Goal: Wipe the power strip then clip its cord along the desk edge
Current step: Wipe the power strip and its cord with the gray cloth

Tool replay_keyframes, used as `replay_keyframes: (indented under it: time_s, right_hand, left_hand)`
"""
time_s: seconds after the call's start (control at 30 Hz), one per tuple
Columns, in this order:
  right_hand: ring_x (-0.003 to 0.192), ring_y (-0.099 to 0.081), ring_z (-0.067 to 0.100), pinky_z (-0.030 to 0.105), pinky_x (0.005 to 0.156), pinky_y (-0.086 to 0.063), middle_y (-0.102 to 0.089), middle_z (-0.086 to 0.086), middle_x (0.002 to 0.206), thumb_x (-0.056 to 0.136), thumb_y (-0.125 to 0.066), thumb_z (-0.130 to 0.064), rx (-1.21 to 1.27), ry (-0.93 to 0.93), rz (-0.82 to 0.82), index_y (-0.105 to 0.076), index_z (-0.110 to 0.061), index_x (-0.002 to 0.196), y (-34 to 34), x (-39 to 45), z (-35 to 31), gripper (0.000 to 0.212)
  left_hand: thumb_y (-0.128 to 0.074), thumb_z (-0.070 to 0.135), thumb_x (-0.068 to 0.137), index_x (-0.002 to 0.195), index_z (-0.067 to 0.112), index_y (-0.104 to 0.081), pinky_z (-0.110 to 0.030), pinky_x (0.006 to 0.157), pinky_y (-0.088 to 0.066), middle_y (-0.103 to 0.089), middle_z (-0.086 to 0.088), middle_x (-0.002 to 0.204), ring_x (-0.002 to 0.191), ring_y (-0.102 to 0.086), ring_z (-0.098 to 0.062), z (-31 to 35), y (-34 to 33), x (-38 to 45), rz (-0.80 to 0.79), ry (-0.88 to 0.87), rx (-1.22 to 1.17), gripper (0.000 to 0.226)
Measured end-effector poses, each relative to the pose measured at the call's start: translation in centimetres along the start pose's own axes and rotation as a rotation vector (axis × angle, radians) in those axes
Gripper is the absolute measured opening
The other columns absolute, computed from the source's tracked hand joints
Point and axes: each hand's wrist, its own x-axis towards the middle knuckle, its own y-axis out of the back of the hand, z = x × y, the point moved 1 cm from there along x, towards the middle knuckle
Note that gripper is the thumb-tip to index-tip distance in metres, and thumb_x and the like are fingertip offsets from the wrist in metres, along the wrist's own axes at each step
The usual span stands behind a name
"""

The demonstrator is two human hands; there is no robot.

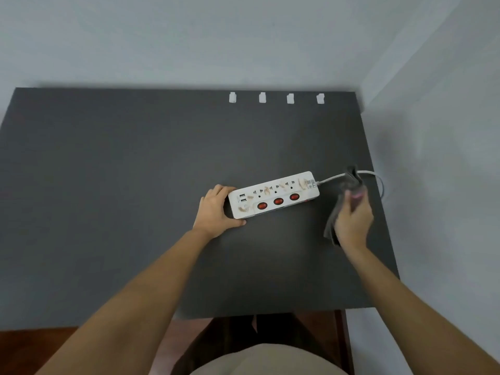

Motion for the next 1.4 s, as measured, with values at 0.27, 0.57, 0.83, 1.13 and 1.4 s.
replay_keyframes:
  time_s: [0.27, 0.57, 0.83, 1.13, 1.4]
  right_hand:
    - [0.144, -0.011, 0.016, 0.048, 0.12, -0.006, -0.032, -0.009, 0.15, 0.091, -0.053, -0.01, -0.33, 0.559, -0.558, -0.034, -0.023, 0.142, -6.9, 1.3, -1.7, 0.056]
    - [0.08, -0.065, 0.012, 0.026, 0.075, -0.048, -0.07, 0.002, 0.088, 0.092, -0.054, -0.019, -0.156, 0.323, -0.741, -0.06, -0.015, 0.106, 1.3, 0.0, -2.6, 0.015]
    - [0.135, -0.039, 0.03, 0.047, 0.114, -0.028, -0.051, 0.012, 0.14, 0.09, -0.048, -0.003, -0.258, 0.476, -0.677, -0.043, -0.018, 0.137, -8.9, -1.1, -5.2, 0.049]
    - [0.074, -0.056, -0.008, 0.022, 0.072, -0.048, -0.068, -0.002, 0.08, 0.091, -0.055, -0.013, -0.191, 0.526, -0.959, -0.06, -0.015, 0.103, -2.0, -2.7, -5.0, 0.013]
    - [0.143, -0.024, 0.025, 0.045, 0.119, -0.02, -0.044, 0.003, 0.146, 0.089, -0.049, 0.0, -0.316, 0.675, -0.753, -0.044, -0.016, 0.136, -10.6, -3.9, -5.8, 0.051]
  left_hand:
    - [-0.083, 0.046, 0.049, 0.119, 0.026, -0.055, -0.033, 0.09, -0.037, -0.054, 0.007, 0.104, 0.099, -0.051, -0.014, 0.1, -0.3, -0.1, 0.032, 0.042, -0.002, 0.078]
    - [-0.084, 0.044, 0.05, 0.12, 0.028, -0.054, -0.032, 0.089, -0.034, -0.052, 0.008, 0.105, 0.099, -0.049, -0.014, 0.0, -0.3, -0.1, 0.039, 0.041, -0.021, 0.078]
    - [-0.085, 0.043, 0.045, 0.119, 0.029, -0.056, -0.033, 0.093, -0.032, -0.051, 0.006, 0.103, 0.101, -0.048, -0.014, -0.1, -0.5, -0.2, 0.05, 0.079, -0.085, 0.081]
    - [-0.085, 0.045, 0.045, 0.117, 0.027, -0.057, -0.032, 0.087, -0.033, -0.05, 0.008, 0.099, 0.094, -0.048, -0.013, -0.2, -0.5, -0.1, 0.07, 0.049, -0.072, 0.079]
    - [-0.085, 0.049, 0.043, 0.118, 0.025, -0.057, -0.035, 0.087, -0.037, -0.053, 0.004, 0.101, 0.095, -0.05, -0.015, -0.7, -0.7, 0.0, 0.068, 0.045, -0.066, 0.084]
